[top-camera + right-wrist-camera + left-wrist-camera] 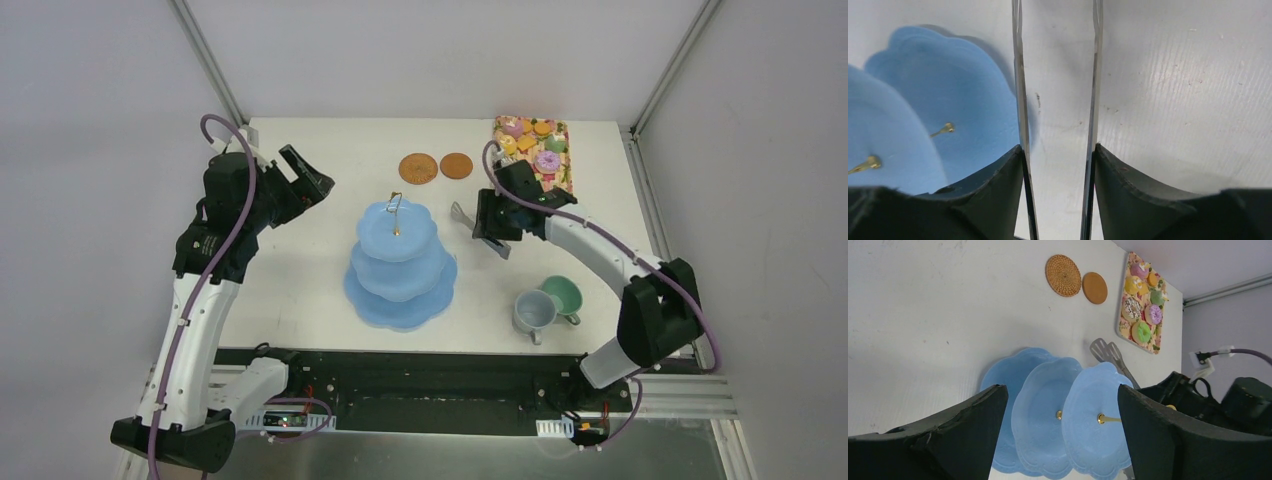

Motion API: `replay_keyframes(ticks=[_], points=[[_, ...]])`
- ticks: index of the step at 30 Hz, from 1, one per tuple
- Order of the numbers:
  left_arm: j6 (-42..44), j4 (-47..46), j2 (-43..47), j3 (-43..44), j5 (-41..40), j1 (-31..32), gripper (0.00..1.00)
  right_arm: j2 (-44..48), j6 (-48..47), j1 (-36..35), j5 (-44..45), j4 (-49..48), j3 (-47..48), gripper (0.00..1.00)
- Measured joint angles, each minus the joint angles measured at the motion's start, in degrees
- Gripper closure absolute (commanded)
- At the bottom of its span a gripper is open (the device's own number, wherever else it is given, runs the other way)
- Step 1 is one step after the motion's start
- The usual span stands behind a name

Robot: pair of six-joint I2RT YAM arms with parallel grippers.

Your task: Serve the afternoon tea

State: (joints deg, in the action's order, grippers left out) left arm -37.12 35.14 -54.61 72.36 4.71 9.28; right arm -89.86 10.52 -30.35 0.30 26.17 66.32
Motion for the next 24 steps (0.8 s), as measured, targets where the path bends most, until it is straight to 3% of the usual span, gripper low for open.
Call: replay_keyframes(ticks=[10, 24], points=[[-0.4, -1.0, 2.4, -2.4, 0.9, 0.0, 0.16, 5.2, 6.5, 7.8, -11.3, 11.7, 5.4, 0.50], [3.8, 0.2, 2.4, -1.6, 1.5, 0.0, 0.15, 7.1, 7.8, 25.2, -14.6, 18.9, 13.9, 0.54]])
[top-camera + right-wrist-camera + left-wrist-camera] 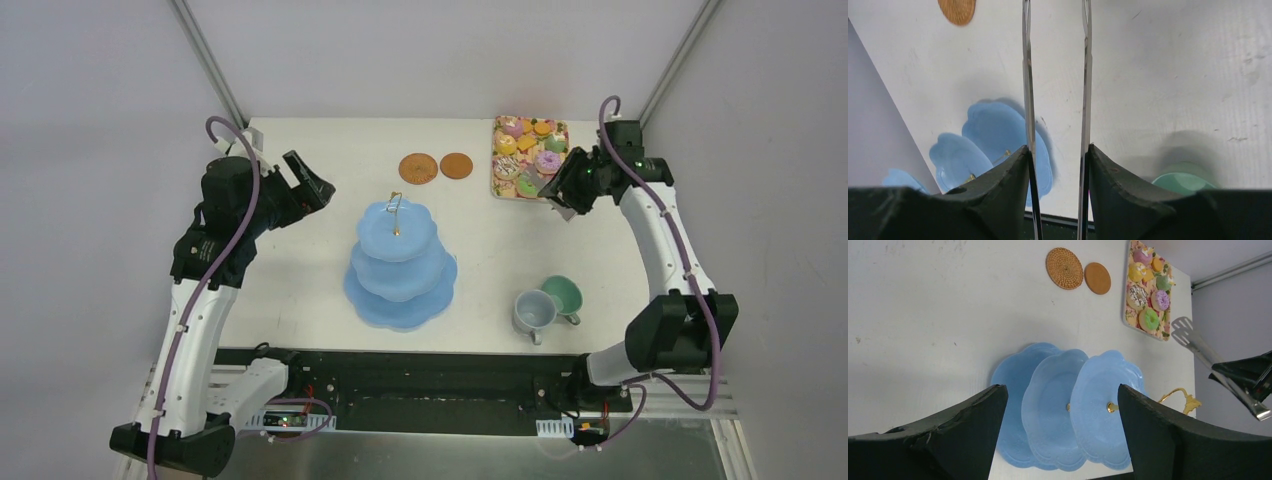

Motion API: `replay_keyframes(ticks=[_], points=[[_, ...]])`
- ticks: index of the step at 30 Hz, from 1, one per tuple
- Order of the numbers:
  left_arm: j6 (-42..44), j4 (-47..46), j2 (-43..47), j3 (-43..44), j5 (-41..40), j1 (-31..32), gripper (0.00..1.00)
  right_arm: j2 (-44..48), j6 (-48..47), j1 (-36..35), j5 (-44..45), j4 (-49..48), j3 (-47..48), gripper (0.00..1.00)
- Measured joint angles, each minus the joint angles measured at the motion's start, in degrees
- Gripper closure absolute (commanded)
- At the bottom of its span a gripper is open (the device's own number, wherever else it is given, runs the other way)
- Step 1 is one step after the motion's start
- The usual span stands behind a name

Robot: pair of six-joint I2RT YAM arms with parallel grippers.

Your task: Serve the afternoon tea

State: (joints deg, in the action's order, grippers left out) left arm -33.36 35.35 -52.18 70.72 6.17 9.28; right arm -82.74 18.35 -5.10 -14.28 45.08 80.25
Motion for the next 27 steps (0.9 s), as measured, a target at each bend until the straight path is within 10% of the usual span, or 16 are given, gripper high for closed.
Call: replay_keyframes(ticks=[27], points=[[8.0, 1.7, -1.6, 2.4, 2.8, 0.0, 0.15, -18.3, -10.1, 9.1, -1.0, 3.0, 13.2, 0.48]])
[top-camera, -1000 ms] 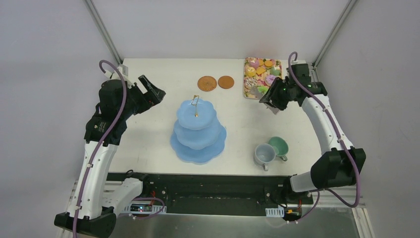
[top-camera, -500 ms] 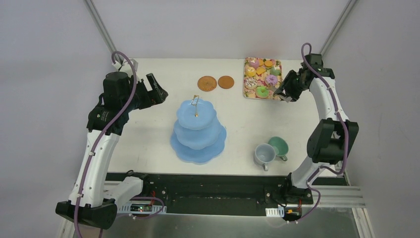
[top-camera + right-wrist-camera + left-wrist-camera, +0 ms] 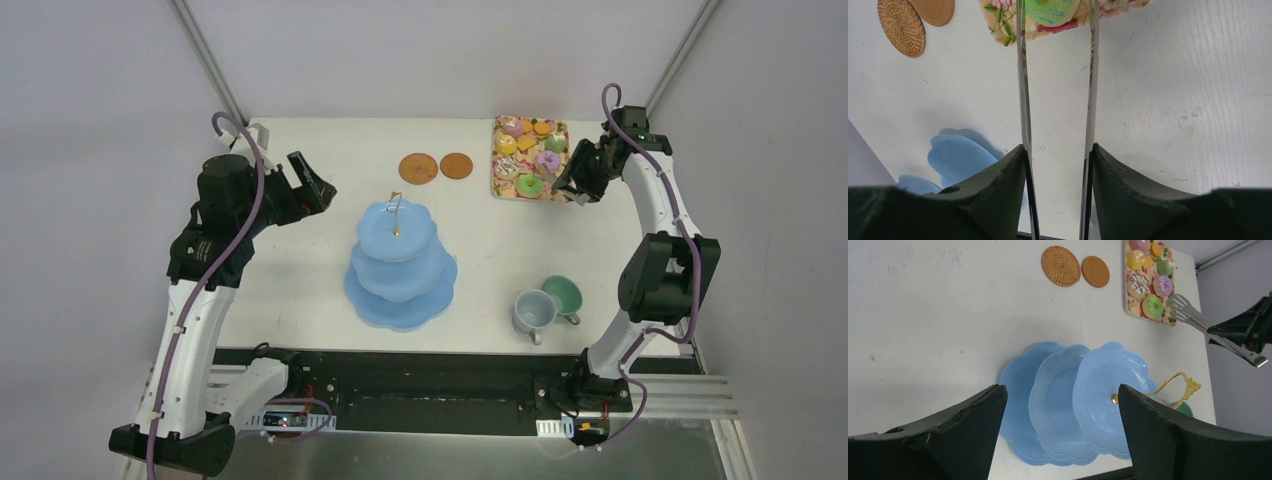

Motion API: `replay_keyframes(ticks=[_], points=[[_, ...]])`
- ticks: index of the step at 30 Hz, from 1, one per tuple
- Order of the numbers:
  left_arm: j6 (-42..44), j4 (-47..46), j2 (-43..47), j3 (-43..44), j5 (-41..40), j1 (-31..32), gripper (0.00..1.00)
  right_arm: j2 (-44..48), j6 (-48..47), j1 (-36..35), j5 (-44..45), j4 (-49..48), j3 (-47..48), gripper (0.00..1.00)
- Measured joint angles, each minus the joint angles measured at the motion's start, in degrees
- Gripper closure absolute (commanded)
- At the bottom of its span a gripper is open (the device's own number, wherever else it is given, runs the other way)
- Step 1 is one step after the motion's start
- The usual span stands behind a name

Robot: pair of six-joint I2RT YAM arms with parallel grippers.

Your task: Serve the afternoon tea

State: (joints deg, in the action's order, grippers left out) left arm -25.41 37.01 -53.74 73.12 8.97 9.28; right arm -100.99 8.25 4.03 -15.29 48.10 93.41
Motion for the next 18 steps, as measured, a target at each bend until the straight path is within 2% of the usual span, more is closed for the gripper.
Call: replay_keyframes(ticks=[18], points=[[-2.8, -2.1, 1.4, -0.5, 0.1, 0.0, 0.16, -0.6, -3.0, -1.7, 1.4, -1.6, -0.4, 0.45]])
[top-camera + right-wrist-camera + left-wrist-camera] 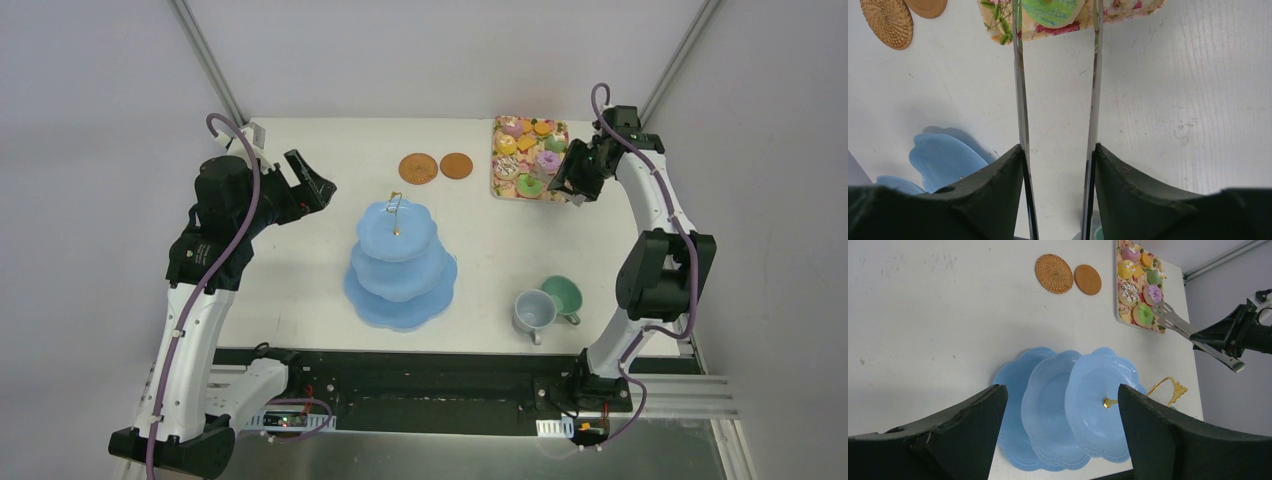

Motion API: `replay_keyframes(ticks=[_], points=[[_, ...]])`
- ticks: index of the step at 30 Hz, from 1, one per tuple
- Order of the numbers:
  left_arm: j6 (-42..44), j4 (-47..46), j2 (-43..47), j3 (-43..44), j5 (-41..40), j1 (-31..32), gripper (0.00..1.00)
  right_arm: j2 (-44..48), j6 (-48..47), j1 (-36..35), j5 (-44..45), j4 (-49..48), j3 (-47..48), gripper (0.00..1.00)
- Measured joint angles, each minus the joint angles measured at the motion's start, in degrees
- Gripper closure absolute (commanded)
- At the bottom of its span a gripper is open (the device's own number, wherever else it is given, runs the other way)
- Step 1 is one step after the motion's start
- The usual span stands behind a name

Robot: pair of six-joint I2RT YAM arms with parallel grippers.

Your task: Serve the afternoon tea

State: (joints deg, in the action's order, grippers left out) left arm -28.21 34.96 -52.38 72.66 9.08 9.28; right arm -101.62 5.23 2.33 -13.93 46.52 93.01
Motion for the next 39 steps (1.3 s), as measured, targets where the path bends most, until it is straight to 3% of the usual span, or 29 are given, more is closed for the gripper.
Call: replay_keyframes(ticks=[24, 39], points=[[0.5, 0.0, -2.1, 0.3, 0.0, 0.0, 0.15, -4.2, -2.8, -6.6, 5.6, 0.4, 2.2, 0.39], [1.8, 0.0, -2.0, 0.3, 0.0, 0.0, 0.15, -6.7, -5.1, -11.6, 16.2, 1.3, 3.0, 0.45]])
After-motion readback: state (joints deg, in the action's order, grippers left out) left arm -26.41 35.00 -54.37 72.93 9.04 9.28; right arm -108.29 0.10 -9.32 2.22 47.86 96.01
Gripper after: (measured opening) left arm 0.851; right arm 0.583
